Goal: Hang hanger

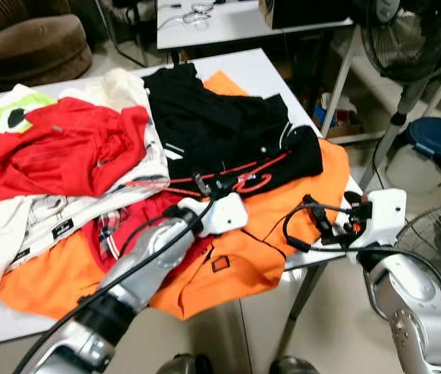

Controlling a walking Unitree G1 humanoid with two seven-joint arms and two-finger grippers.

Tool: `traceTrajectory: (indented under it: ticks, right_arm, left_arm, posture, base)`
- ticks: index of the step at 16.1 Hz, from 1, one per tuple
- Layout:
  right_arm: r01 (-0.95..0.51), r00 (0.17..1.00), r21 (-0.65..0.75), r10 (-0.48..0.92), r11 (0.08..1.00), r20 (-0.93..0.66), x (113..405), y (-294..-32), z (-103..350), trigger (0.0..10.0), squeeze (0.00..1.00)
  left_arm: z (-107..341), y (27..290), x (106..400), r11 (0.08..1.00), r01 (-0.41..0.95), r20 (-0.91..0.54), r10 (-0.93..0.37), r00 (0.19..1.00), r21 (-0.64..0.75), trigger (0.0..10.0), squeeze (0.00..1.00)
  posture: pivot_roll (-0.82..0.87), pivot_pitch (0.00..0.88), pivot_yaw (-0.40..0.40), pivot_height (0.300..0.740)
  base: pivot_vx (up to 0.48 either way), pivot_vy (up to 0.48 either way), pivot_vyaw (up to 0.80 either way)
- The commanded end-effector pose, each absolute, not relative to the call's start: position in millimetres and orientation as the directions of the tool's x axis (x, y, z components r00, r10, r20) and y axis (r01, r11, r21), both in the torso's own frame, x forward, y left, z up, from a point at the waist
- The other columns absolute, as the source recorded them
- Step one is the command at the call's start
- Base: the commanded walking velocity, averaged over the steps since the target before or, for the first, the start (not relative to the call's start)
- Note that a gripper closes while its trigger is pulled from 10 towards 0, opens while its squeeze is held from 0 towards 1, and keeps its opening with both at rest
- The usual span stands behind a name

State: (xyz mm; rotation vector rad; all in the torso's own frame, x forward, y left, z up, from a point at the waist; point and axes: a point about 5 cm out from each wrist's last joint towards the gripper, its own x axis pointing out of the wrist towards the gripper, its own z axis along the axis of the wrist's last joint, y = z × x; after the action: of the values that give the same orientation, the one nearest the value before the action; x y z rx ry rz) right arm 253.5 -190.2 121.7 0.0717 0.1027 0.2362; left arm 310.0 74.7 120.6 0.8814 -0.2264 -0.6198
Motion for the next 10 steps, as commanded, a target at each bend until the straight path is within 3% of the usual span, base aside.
traceTrajectory:
  ticks: [1,5,7,9,10]
  right_arm:
    - [-0.223,0.968,0.087,0.231,0.971,-0.094,253,-192,123,10.0,0.00]
    - [-0.220,0.968,0.093,0.229,0.971,-0.104,254,-193,122,10.0,0.00]
    - [-0.219,0.968,0.094,0.228,0.971,-0.101,255,-193,124,10.0,0.00]
    - [-0.215,0.969,0.093,0.224,0.972,-0.106,254,-195,122,10.0,0.00]
    - [-0.212,0.969,0.093,0.222,0.973,-0.111,252,-196,120,10.0,0.00]
  left_arm:
    - [114,87,318,0.483,0.376,-0.101,-0.503,0.859,0.791,10.0,0.00]
    - [103,73,323,0.423,0.377,-0.153,-0.473,0.867,0.824,10.0,0.00]
    - [98,50,303,0.368,0.543,-0.198,-0.661,0.724,0.755,10.0,0.00]
    - [97,46,288,0.319,0.643,-0.223,-0.755,0.616,0.697,10.0,0.00]
    - [100,50,278,0.318,0.735,-0.238,-0.806,0.542,0.599,10.0,0.00]
  posture:
    - [-0.21,0.083,0.101,0.740]
    - [-0.21,0.085,0.100,0.740]
    - [-0.21,0.087,0.102,0.740]
    - [-0.21,0.088,0.104,0.740]
    - [-0.21,0.089,0.105,0.740]
  base:
    - [0.000,0.000,0.00]
    - [0.000,0.000,0.00]
    - [0.000,0.000,0.00]
    - [0.000,0.000,0.00]
    - [0.000,0.000,0.00]
